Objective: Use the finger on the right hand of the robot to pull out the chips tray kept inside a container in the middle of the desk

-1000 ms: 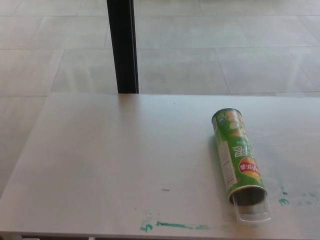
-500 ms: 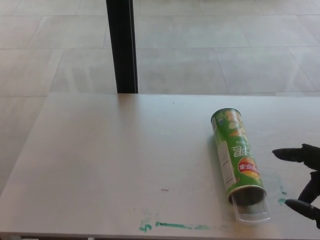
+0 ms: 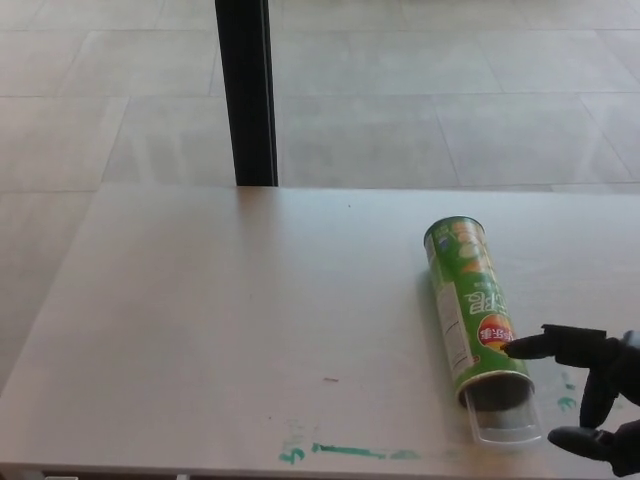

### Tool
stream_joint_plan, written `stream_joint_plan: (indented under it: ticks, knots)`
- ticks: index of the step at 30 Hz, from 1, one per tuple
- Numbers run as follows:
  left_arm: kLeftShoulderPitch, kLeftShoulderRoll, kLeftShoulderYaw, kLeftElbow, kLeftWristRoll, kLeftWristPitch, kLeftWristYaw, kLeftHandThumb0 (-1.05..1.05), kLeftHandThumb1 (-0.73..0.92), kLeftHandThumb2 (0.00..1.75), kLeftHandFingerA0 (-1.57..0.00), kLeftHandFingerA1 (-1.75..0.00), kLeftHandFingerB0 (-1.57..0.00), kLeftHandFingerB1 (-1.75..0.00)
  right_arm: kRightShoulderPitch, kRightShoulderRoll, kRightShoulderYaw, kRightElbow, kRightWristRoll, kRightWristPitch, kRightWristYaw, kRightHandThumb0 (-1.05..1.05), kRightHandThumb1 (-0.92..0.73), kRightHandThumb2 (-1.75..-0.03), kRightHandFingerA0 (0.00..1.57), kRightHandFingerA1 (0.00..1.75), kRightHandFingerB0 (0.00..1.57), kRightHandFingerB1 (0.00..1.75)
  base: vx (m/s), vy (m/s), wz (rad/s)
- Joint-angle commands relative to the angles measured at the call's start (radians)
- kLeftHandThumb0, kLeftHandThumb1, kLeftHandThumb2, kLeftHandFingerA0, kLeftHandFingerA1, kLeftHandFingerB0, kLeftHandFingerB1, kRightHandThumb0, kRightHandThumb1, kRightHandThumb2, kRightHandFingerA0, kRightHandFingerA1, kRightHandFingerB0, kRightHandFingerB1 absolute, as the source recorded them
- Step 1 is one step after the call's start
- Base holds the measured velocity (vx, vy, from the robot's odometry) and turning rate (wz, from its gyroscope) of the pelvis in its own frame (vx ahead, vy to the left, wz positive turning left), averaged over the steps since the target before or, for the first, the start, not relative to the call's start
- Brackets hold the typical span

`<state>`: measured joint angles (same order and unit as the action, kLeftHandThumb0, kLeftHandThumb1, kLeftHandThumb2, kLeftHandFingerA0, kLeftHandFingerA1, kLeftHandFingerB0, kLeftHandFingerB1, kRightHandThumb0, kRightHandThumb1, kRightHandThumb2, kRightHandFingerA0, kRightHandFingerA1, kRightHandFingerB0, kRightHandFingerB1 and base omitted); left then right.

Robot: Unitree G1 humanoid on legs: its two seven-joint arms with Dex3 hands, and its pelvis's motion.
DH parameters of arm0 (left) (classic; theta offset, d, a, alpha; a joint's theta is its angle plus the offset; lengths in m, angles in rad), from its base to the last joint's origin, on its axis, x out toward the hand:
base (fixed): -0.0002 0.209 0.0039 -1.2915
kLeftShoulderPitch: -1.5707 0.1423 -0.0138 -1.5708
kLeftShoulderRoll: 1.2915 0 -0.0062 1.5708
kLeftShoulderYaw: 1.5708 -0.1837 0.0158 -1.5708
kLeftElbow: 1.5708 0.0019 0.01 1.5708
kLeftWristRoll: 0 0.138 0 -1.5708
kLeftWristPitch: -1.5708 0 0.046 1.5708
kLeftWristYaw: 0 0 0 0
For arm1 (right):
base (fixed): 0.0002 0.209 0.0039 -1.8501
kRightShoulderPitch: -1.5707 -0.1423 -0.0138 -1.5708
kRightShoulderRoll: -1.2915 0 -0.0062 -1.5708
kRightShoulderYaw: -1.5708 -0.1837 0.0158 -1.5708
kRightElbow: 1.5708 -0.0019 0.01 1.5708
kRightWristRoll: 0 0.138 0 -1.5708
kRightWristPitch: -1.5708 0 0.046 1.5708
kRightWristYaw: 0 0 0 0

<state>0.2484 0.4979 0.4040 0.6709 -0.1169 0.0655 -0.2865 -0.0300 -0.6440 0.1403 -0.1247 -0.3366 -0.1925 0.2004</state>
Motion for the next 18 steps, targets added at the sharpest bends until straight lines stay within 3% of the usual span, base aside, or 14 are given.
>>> stream_joint_plan:
  ticks: [1,9,18]
  knots:
    - [0.008,0.035,0.005,-0.003,-0.003,-0.018,-0.014,-0.26,0.66,0.62,-0.58,-0.7,-0.51,-0.59,-0.037,-0.088,0.06,0.032,-0.2,-0.068,0.016,-0.39,-0.59,-0.59,0.81,1.23,0.4,0.35,0.0,0.0,0.0]
    - [0.01,0.029,0.011,-0.014,-0.016,-0.006,-0.017,-0.25,0.65,0.64,-0.58,-0.73,-0.52,-0.62,-0.009,-0.126,0.08,0.041,-0.241,-0.097,-0.006,-0.41,-0.63,-0.59,0.76,1.34,0.39,0.37,0.0,0.0,0.0]
    - [0.006,0.03,0.001,-0.021,-0.006,-0.005,-0.008,-0.25,0.65,0.63,-0.6,-0.72,-0.52,-0.61,-0.049,-0.1,0.129,0.081,-0.323,-0.084,-0.009,-0.43,-0.65,-0.61,0.74,1.37,0.38,0.36,0.0,0.0,0.0]
